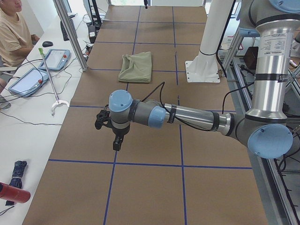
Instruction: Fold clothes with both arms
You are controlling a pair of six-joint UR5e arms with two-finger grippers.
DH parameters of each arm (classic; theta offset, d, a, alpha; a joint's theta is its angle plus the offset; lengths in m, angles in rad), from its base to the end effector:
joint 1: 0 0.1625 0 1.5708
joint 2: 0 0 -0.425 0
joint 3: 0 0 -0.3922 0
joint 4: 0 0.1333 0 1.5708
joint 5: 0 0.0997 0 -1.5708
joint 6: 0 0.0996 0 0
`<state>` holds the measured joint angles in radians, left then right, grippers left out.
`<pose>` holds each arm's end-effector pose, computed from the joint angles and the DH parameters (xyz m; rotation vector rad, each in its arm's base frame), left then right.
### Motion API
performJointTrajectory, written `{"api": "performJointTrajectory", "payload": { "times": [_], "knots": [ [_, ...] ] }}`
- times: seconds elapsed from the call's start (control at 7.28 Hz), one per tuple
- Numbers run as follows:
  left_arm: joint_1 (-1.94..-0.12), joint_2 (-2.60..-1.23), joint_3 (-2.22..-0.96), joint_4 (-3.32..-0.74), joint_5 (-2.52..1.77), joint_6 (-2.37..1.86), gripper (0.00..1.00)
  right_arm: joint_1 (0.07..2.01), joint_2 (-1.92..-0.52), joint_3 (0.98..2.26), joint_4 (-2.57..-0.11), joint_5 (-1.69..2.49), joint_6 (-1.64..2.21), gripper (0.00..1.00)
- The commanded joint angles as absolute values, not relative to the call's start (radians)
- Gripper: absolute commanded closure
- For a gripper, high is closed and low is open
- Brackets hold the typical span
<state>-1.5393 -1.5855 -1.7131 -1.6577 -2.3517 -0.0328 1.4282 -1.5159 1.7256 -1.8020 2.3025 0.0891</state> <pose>-0.0472 -0.5092 0.5707 0.2063 0.7840 0.0940 -0.0057 -0.5094 0.5814 -0.1050 -0.7245 -0.0432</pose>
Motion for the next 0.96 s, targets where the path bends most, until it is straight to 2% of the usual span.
{"api": "performJointTrajectory", "payload": {
  "times": [0.0,0.82],
  "knots": [
    [-1.540,-1.583,-1.710,-1.657,-2.352,-0.034,0.00,1.428,-1.520,1.685,-1.766,2.304,0.090,0.00],
    [-1.539,-1.583,-1.706,-1.667,-2.353,-0.026,0.00,1.428,-1.523,1.569,-1.566,2.298,0.091,0.00]
  ]
}}
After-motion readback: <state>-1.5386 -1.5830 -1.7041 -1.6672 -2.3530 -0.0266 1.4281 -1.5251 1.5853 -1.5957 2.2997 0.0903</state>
